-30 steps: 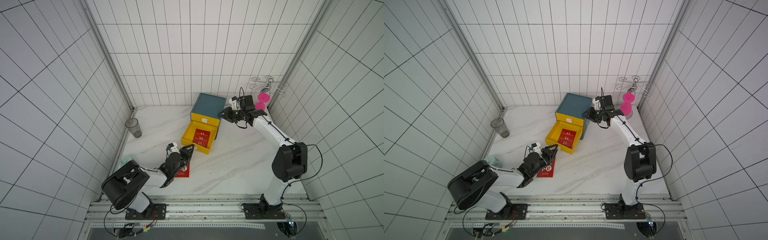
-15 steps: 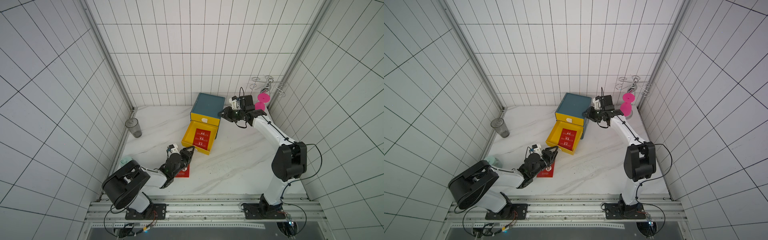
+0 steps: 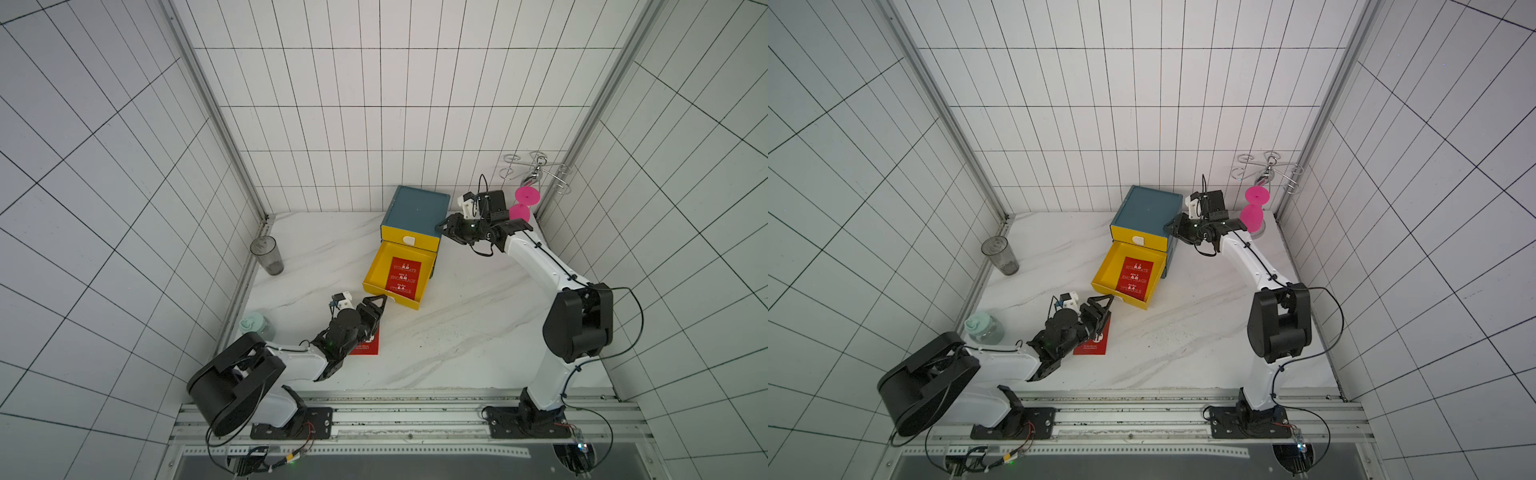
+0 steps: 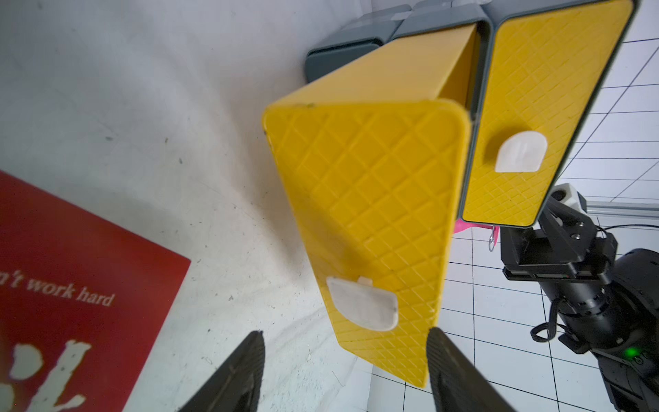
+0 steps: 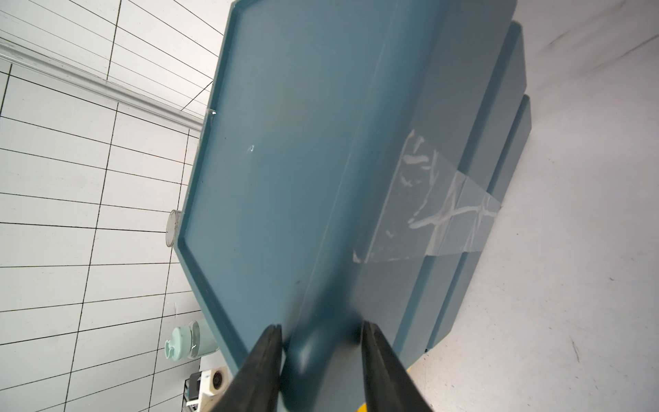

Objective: Take the postcards out of the drawer
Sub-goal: Open the drawer in the storage box, then pick up the postcard from the drawer.

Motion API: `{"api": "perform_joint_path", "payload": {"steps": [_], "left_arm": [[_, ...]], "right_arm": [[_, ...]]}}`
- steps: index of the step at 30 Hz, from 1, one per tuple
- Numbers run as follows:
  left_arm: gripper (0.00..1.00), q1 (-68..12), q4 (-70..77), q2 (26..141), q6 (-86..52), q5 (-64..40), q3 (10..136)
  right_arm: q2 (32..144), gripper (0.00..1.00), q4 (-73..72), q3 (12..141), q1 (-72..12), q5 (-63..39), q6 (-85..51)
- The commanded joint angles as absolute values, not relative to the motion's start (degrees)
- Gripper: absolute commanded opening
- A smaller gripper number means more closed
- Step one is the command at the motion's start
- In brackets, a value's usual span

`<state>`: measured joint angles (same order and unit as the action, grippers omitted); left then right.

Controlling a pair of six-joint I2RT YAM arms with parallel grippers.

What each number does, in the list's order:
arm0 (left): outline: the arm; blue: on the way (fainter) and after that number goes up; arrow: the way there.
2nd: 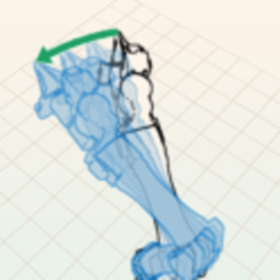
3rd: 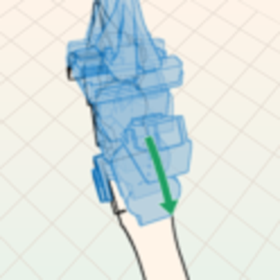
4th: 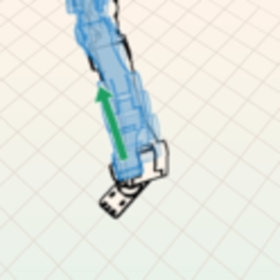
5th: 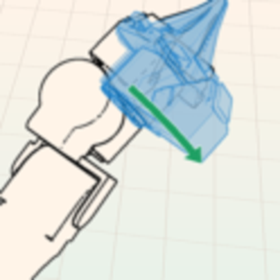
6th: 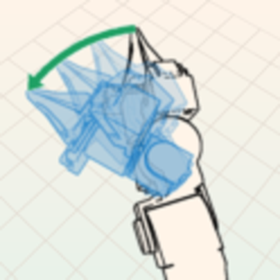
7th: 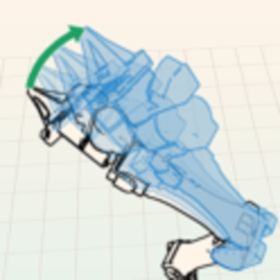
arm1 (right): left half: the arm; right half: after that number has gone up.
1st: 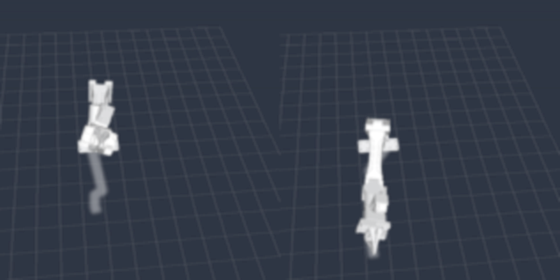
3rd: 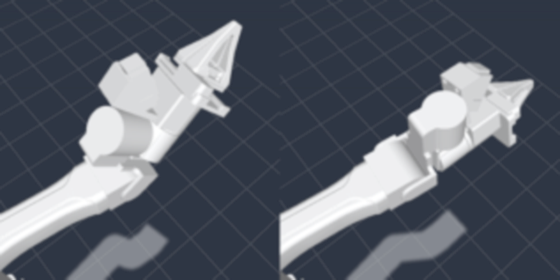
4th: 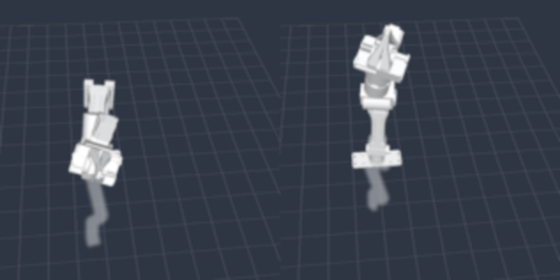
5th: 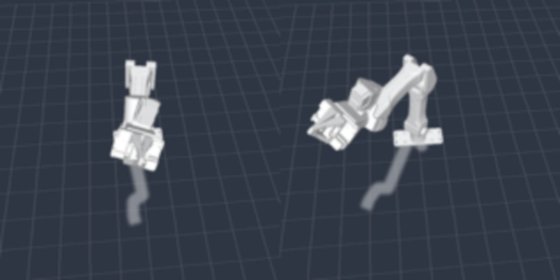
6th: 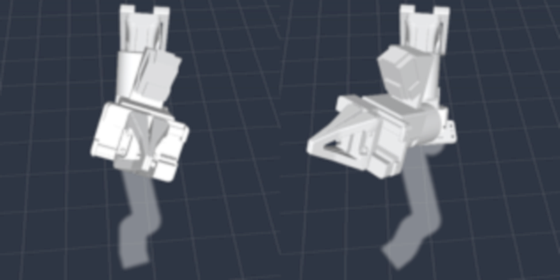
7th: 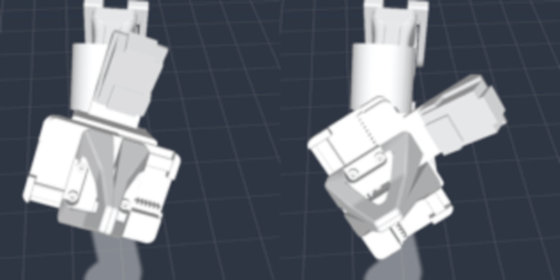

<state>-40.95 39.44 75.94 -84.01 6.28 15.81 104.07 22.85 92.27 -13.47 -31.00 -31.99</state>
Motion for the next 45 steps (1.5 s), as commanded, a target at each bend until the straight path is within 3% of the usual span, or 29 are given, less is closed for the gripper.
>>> {"api": "perform_joint_path", "payload": {"steps": [1,4,9,23,35,45], "left_arm": [[0.72,-41.09,22.22,66.98,-76.53,9.45,18.5],[0.74,-40.99,8.39,58.93,-70.87,14.54,22.8],[0.75,-38.19,-0.7,53.49,-61.81,14.86,27.94],[0.79,-32.96,-19.52,65.6,-36.73,4.49,50.78],[0.8,-32.9,-36.27,81.9,-19.78,-3.69,70.09],[0.8,-35.6,-42.73,92.53,-16.31,-0.26,78.58]], "right_arm": [[106.27,0.42,27.18,94.66,-13.02,-29.55,-30.67],[106.22,0.44,27.72,95.72,-12.84,-29.62,-30.67],[106.17,0.48,28.9,98.59,-12.41,-29.64,-30.6],[101.3,0.53,37.19,106.99,-11.05,-26.21,-27.23],[81.15,0.47,38.28,79.78,-12.44,-20.44,-25.64],[78.44,0.43,35.0,66.58,-23.84,-12.19,-30.4]]}}
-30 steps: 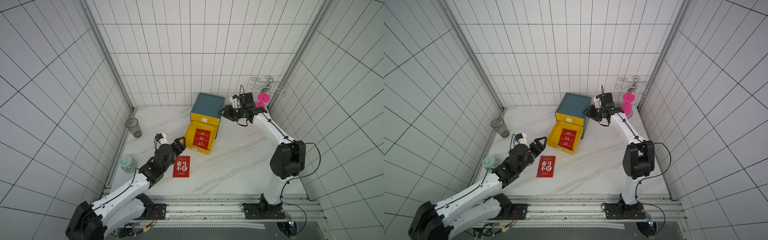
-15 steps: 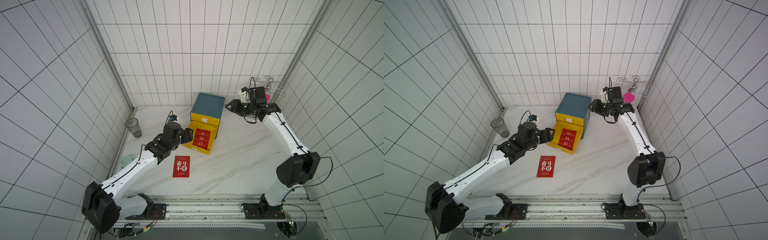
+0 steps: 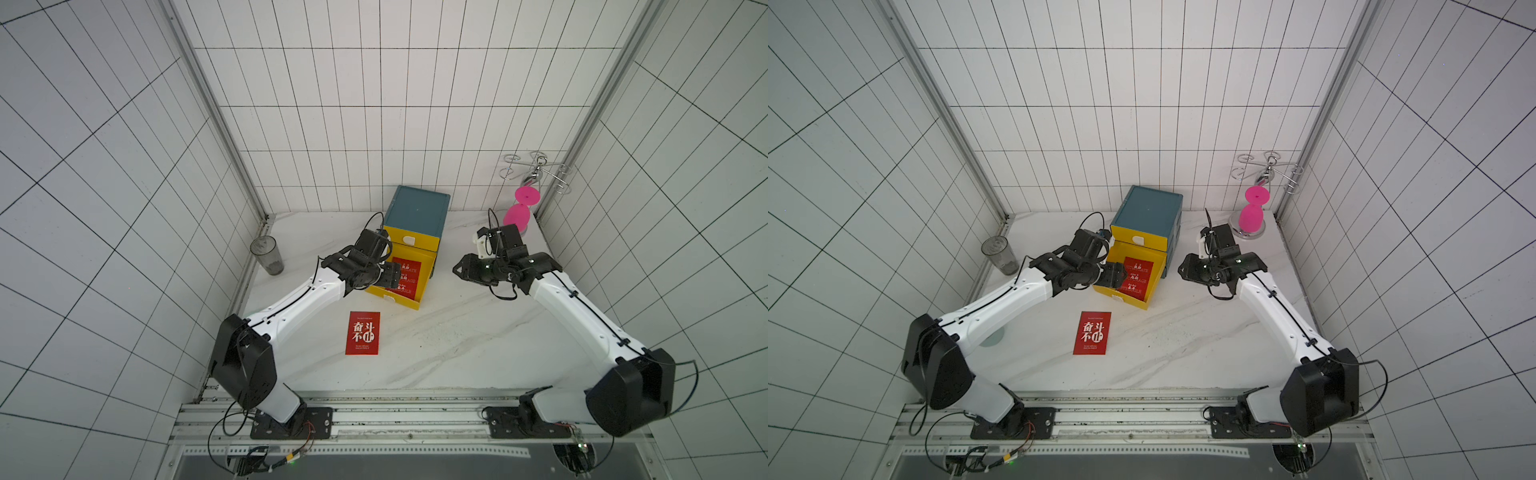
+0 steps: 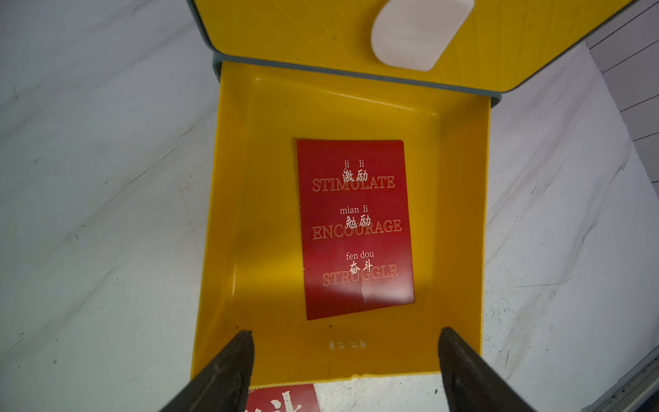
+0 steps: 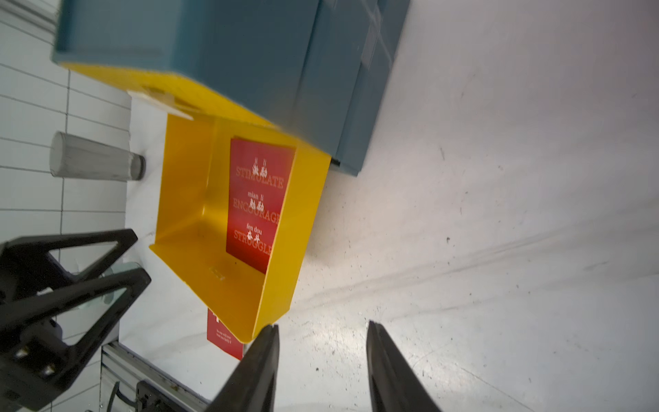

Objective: Take the postcards out of the drawer
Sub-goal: Pick up the postcard from the drawer.

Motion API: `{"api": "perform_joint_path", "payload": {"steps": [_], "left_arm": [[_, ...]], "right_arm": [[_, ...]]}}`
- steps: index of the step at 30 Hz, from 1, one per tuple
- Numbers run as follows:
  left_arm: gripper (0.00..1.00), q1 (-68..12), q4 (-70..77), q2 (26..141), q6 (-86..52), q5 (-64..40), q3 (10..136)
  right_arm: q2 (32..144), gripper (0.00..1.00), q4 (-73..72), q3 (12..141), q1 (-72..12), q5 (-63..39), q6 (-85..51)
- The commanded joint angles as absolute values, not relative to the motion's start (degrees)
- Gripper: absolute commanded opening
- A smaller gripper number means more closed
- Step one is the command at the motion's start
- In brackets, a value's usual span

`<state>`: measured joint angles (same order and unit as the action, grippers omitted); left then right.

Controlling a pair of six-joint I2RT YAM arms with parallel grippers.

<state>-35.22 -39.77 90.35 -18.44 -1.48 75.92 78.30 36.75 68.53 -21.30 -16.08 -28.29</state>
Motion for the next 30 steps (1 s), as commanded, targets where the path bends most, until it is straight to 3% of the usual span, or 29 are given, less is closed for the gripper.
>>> {"api": "perform_joint_path", "payload": {"steps": [1,17,30], "left_arm": [[0.8,-35.8,-43.65,93.74,-16.32,0.18,79.56],[0.82,-36.0,-49.67,107.67,-13.61,5.75,91.51],[0.83,-35.92,-49.02,113.62,-13.88,3.43,96.15]], "right_arm": [[78.94,0.42,33.93,65.83,-24.92,-11.84,-31.36],[87.07,0.32,23.73,65.57,-31.96,-7.53,-41.22],[90.5,0.25,21.6,66.29,-33.0,-6.0,-43.77]]}}
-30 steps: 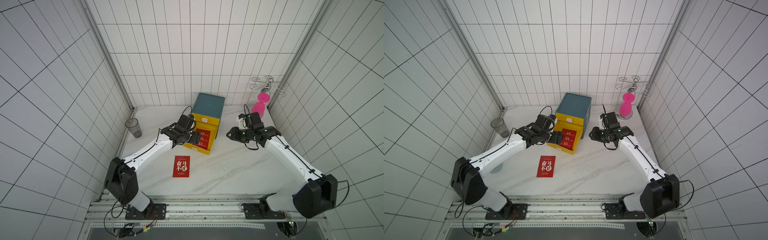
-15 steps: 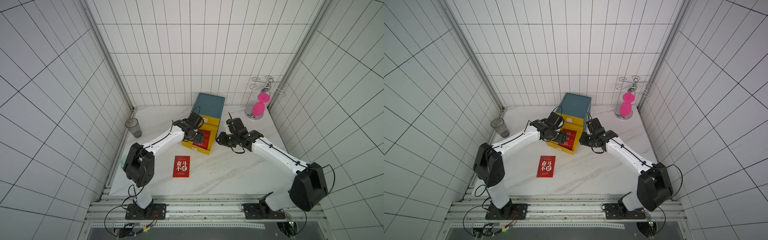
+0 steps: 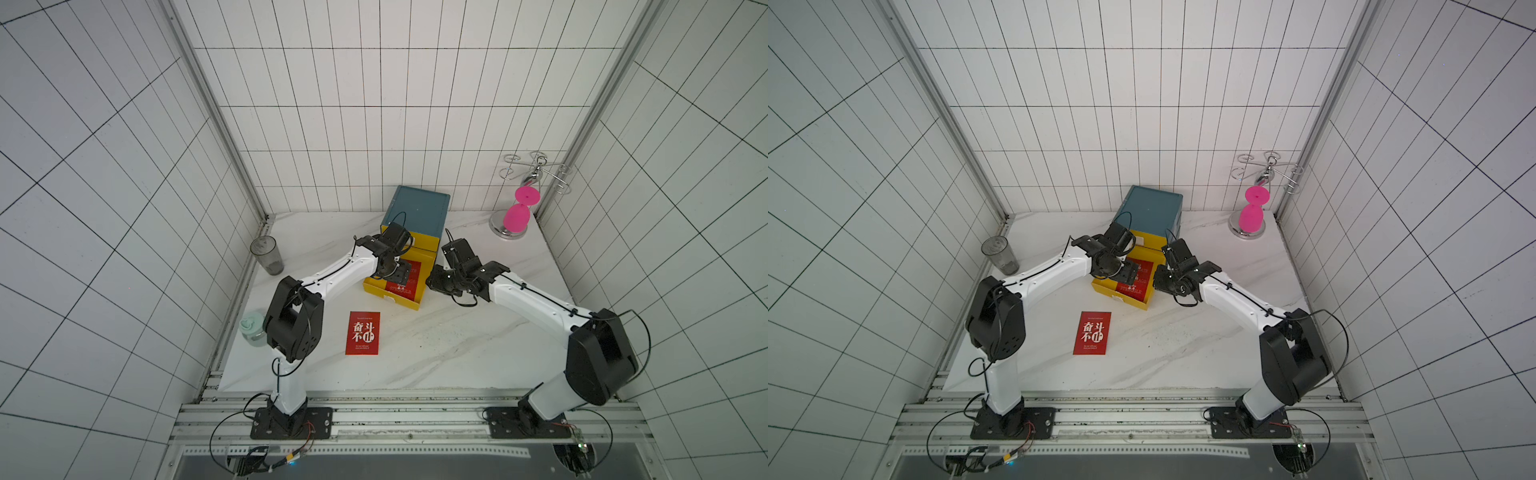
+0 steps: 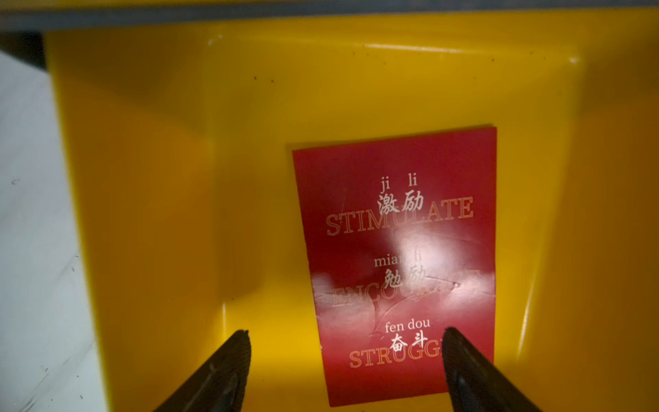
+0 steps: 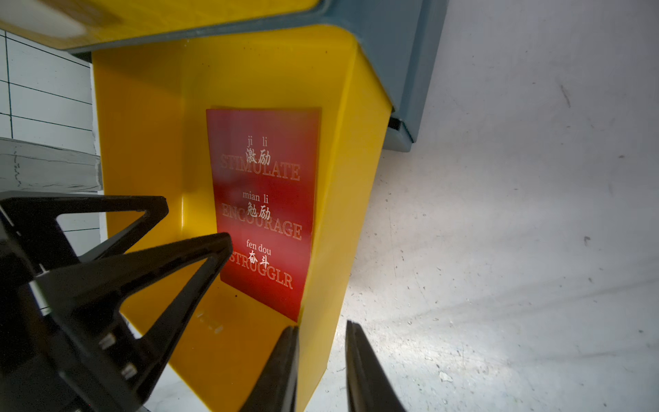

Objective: Take the postcards out of the drawer
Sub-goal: Pick up the postcard from the drawer.

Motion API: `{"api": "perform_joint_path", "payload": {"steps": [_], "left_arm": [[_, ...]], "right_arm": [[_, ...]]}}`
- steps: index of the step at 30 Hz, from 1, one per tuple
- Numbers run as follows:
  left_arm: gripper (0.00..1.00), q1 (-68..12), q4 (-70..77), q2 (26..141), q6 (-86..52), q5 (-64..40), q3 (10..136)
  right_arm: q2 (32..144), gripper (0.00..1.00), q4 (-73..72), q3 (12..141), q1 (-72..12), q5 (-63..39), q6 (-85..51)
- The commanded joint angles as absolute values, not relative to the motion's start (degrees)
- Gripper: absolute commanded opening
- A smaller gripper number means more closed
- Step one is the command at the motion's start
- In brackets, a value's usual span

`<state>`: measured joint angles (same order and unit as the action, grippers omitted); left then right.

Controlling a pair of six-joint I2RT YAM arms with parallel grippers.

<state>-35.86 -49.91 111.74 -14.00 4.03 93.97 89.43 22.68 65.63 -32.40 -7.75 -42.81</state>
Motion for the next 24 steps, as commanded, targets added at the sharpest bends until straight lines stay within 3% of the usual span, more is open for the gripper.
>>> {"api": "perform_joint_path", "payload": {"steps": [1,24], "left_arm": [[0.83,-35.87,-49.07,113.96,-14.01,3.51,96.37],[0.84,-35.53,-45.35,117.8,-19.14,-0.72,96.68]], "right_arm": [[90.57,0.25,21.5,66.23,-33.05,-5.94,-43.85],[91.23,0.18,20.53,66.23,-33.22,-5.66,-44.47]]}}
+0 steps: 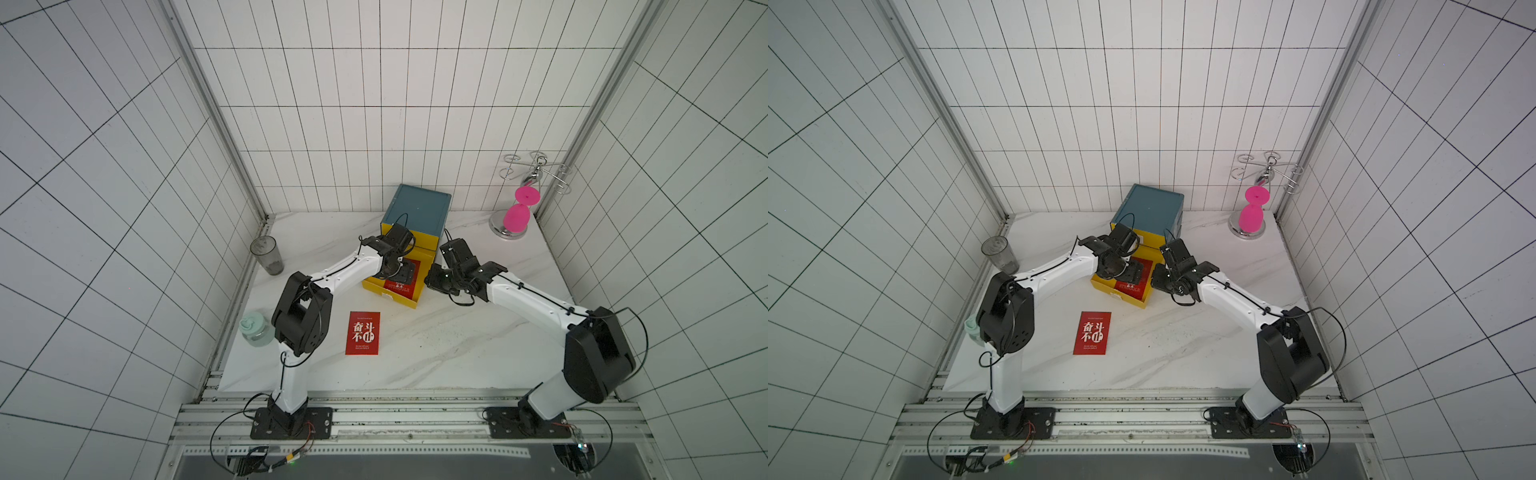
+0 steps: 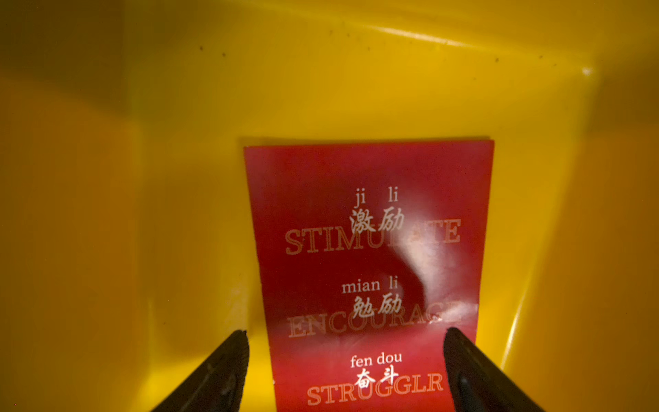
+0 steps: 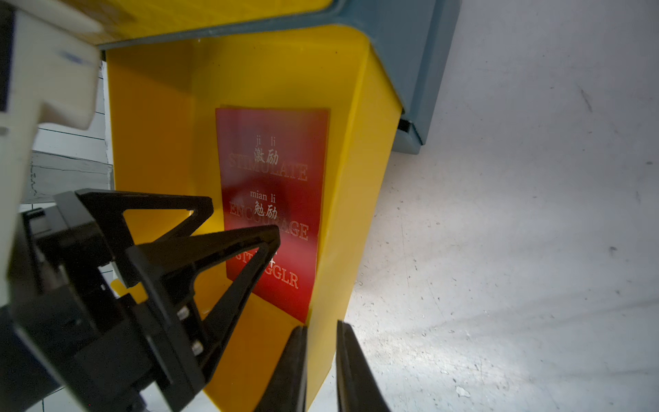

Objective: Take the postcards out of the drawer
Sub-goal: Pick up the postcard from the drawer.

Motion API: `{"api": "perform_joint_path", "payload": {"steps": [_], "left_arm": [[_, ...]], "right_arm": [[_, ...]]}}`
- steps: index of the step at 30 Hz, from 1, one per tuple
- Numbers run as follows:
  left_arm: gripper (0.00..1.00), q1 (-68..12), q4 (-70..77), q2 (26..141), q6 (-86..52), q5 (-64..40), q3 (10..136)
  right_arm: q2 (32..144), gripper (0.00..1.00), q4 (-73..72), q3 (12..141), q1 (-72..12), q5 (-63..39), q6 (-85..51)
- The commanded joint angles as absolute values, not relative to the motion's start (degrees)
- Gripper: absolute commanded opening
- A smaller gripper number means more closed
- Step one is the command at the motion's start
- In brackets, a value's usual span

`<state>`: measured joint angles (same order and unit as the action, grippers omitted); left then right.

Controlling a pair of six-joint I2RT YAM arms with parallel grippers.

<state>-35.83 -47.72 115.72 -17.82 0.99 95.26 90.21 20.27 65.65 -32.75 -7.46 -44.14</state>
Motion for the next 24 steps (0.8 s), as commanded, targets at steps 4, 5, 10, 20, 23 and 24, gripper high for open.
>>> {"api": "perform_joint_path", "payload": {"steps": [4,5,10,20,23,24], "left_arm": [[0.84,-35.31,-44.87,118.22,-20.11,-2.56,96.26],[0.84,-35.25,-44.62,118.08,-20.21,-3.08,96.08],[0.84,-35.32,-40.87,115.71,-21.64,-6.42,92.96],[0.84,-34.36,-34.15,112.33,-26.0,-14.23,87.56],[0.84,-33.85,-31.12,110.92,-27.67,-16.23,85.35],[0.84,-33.6,-30.04,110.46,-27.9,-17.16,84.56]], "right_arm": [[91.23,0.18,20.41,66.12,-33.22,-5.71,-44.47],[91.19,0.18,20.48,66.16,-33.22,-5.73,-44.47],[91.23,0.17,20.31,66.01,-33.22,-5.8,-44.52],[91.14,0.17,19.8,65.62,-33.22,-6.02,-44.9],[91.14,0.17,19.85,65.5,-33.22,-6.09,-45.0],[91.14,0.17,19.85,65.48,-33.22,-6.09,-45.0]]}}
